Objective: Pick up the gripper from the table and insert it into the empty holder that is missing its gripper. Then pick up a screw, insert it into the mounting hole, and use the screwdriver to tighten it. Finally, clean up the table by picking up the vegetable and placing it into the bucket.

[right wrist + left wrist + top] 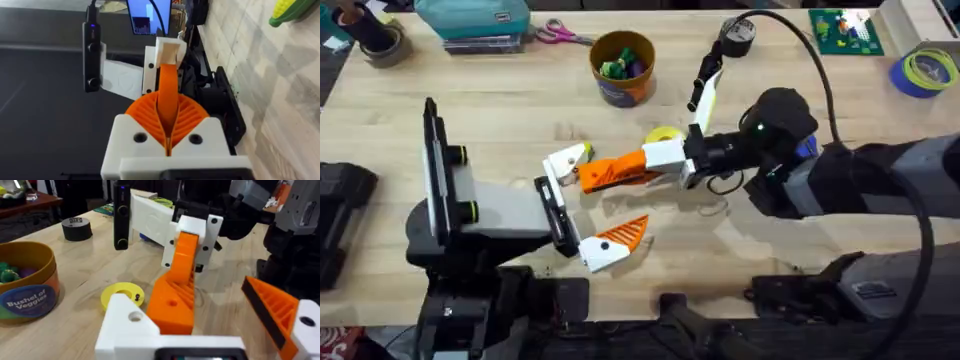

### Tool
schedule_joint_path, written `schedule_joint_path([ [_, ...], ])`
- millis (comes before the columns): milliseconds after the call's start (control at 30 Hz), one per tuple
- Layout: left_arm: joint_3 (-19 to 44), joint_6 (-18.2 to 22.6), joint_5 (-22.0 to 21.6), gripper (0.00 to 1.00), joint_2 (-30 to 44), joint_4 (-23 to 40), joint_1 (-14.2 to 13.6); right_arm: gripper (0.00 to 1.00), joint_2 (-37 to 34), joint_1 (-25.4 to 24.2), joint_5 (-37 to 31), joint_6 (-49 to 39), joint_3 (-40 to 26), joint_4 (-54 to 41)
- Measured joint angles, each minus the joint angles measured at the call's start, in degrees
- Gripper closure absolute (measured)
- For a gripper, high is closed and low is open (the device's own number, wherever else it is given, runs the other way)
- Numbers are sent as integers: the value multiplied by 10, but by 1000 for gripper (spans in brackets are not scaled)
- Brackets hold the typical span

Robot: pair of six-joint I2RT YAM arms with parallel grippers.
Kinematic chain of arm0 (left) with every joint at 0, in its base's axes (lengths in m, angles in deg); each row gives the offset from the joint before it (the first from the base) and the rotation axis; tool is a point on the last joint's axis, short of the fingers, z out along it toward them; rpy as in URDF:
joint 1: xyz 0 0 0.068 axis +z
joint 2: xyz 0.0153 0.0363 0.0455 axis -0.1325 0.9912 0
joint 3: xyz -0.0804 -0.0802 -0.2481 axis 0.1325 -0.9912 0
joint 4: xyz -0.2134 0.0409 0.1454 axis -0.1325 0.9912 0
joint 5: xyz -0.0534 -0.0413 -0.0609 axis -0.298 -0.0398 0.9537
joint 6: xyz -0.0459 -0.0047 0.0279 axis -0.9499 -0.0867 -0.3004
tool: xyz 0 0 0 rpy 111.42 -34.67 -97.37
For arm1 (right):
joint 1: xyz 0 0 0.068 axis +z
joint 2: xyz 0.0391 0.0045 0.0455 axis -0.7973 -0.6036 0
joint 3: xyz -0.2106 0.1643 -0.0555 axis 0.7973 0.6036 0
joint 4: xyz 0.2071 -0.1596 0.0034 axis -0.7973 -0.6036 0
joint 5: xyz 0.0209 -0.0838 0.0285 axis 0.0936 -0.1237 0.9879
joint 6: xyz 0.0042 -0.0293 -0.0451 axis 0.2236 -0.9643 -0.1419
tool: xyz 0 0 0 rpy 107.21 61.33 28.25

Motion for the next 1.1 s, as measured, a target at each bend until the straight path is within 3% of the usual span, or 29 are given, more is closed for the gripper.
schedule_joint_path([
  [1100,0,2,0,15,0,0,0,993,0,3,-26,0,-1,2],
])
